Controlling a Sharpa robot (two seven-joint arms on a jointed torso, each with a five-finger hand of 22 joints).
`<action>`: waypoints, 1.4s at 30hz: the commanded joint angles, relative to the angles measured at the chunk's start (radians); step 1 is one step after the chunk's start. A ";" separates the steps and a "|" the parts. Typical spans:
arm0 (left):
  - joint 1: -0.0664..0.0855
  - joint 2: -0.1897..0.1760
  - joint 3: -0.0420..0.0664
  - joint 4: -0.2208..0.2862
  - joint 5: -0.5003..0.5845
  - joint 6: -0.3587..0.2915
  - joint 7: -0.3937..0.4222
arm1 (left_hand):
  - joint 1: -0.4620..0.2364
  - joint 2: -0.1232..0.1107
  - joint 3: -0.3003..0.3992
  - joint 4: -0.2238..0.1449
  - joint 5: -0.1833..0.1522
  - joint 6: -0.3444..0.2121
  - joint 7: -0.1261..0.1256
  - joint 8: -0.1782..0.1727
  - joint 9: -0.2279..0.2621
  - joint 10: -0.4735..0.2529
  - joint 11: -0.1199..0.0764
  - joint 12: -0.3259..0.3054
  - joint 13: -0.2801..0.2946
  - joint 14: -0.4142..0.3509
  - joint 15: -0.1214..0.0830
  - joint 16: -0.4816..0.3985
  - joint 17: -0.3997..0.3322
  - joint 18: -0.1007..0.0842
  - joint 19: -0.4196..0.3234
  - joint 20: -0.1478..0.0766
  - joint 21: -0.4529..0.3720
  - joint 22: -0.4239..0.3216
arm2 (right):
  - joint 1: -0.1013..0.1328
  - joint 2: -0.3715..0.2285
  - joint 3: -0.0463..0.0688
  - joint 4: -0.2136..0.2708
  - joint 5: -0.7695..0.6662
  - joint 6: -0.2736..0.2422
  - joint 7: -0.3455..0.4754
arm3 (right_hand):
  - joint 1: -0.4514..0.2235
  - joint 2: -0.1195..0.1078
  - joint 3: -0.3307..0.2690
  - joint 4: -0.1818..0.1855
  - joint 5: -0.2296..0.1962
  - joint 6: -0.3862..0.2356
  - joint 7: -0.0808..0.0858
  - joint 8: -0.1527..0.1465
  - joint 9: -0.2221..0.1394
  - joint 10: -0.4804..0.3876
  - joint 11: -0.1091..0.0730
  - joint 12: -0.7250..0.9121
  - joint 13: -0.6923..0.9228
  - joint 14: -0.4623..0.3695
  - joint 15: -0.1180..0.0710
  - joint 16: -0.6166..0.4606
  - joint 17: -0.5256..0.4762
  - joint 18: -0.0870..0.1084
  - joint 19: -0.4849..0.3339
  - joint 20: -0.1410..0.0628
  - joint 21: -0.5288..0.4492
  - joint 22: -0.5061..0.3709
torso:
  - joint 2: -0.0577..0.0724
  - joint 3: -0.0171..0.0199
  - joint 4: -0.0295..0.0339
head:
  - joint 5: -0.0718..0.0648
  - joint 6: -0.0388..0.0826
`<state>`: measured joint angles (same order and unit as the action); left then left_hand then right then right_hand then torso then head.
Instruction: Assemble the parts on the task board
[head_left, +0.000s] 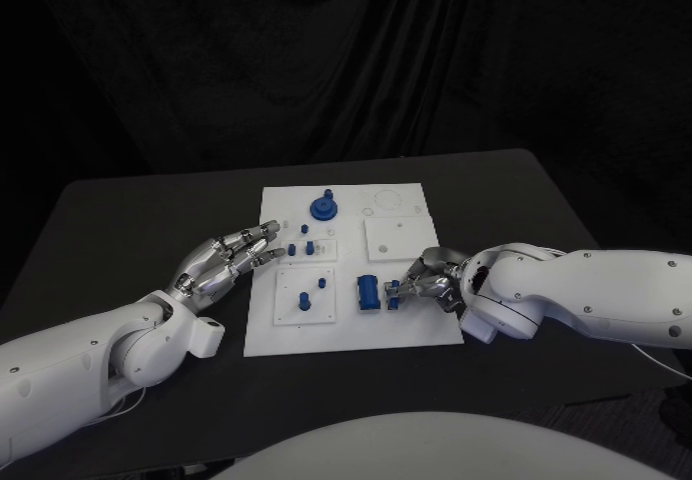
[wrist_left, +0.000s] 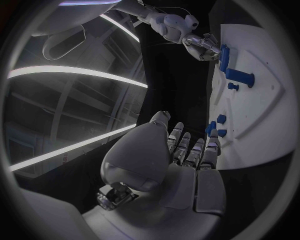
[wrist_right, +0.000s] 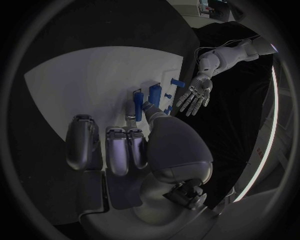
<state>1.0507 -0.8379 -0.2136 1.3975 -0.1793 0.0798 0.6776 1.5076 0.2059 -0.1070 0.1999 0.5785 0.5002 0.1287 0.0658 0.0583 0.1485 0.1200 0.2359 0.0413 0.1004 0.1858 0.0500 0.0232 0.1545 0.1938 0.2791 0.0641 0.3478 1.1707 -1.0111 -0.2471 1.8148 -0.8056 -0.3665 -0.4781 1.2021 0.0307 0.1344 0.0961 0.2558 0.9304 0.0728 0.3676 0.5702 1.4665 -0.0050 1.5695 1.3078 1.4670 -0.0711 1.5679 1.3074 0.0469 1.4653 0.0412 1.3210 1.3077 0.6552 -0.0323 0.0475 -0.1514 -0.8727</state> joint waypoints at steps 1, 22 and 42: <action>-0.002 0.002 0.001 0.000 0.002 0.016 0.042 | 0.002 -0.006 0.000 -0.004 -0.002 -0.004 0.001 0.000 -0.001 -0.009 0.000 -0.006 -0.002 0.001 0.008 0.005 0.001 0.009 0.003 0.005 0.004 -0.002 | 0.000 0.002 0.000 0.002 -0.003 0.031 -0.017 | -0.044 -0.016 -0.020 0.025 -0.006 -0.010 0.004 -0.006 -0.002 0.104 0.009 0.001 0.263 0.104 0.011 0.003 0.263 0.011 -0.001 0.007 -0.009 0.185 | 0.000 -0.0004 0.0011 | 0.000 0.000; -0.003 0.003 0.001 -0.003 0.002 0.019 0.039 | 0.002 -0.005 0.001 -0.004 -0.002 -0.004 0.001 0.000 -0.001 -0.010 0.001 -0.007 -0.002 0.001 0.009 0.004 0.001 0.008 0.002 0.006 0.004 -0.004 | 0.000 -0.008 0.000 0.003 -0.009 0.009 0.017 | -0.138 -0.037 -0.074 0.101 -0.005 -0.019 0.006 0.008 0.004 0.104 0.013 0.001 0.263 0.104 0.016 0.003 0.263 0.015 -0.008 0.013 -0.022 0.182 | 0.000 0.0009 -0.0007 | 0.008 0.000; -0.004 -0.003 0.001 0.001 0.002 0.002 0.064 | 0.006 -0.013 0.002 -0.012 0.010 0.014 0.001 0.004 0.001 -0.005 0.001 0.003 0.000 0.003 0.005 0.006 0.002 0.010 0.004 0.005 0.004 -0.004 | 0.017 -0.121 0.000 0.087 -0.172 -0.105 0.208 | -0.005 -0.009 -0.042 0.060 -0.002 -0.091 -0.032 0.247 0.182 0.104 -0.020 0.001 0.263 0.104 -0.012 0.003 0.263 0.013 -0.004 -0.011 -0.014 0.184 | -0.001 0.0004 -0.0011 | 0.021 0.000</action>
<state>1.0488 -0.8429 -0.2136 1.3959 -0.1792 0.0824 0.6781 1.5130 0.2005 -0.1045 0.1940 0.5861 0.5095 0.1305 0.0658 0.0583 0.1446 0.1234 0.2320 0.0411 0.1041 0.1895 0.0500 0.0233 0.1545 0.1937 0.2790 0.0641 0.3446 1.1860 -1.1285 -0.2472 1.8976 -0.9087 -0.4230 -0.3389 1.1881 0.0212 0.0887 0.1596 0.2555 0.8464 0.0389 0.6109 0.7492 1.4686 -0.0180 1.5695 1.3078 1.4670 -0.0752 1.5679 1.3074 0.0469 1.4624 0.0346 1.3141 1.3074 0.6550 -0.0317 0.0471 -0.1309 -0.8727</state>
